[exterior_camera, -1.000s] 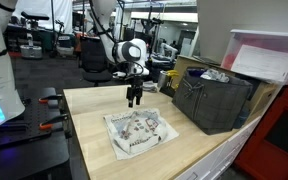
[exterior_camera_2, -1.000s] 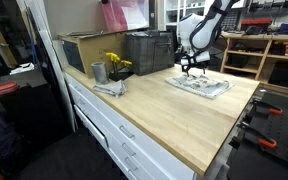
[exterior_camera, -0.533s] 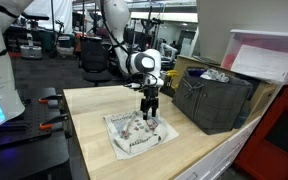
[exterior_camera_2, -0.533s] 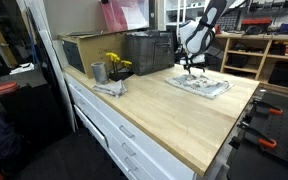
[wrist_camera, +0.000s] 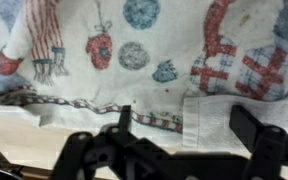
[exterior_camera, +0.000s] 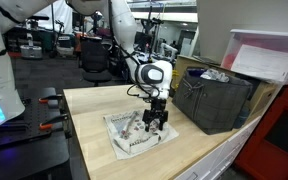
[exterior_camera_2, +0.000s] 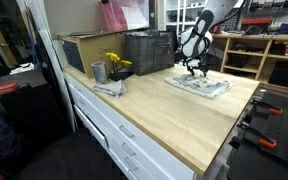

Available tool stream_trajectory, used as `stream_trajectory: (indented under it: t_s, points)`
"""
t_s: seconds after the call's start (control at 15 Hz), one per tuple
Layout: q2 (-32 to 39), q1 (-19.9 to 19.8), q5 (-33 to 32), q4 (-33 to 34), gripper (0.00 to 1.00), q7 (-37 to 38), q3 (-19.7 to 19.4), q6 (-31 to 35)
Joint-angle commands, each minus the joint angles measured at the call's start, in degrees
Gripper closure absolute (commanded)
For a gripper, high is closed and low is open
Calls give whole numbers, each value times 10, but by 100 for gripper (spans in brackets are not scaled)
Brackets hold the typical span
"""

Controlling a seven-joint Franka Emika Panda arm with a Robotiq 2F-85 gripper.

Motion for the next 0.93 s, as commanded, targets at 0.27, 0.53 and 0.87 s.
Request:
stream_trajectory:
  t_s: [0.27,0.53,0.87]
  points:
    - [37,-2,25,64,49,95,-16,-36]
    - [39,-6,24,69,80,109,-15,-38]
    - [30,-13,30,69,100,106,-7,-43]
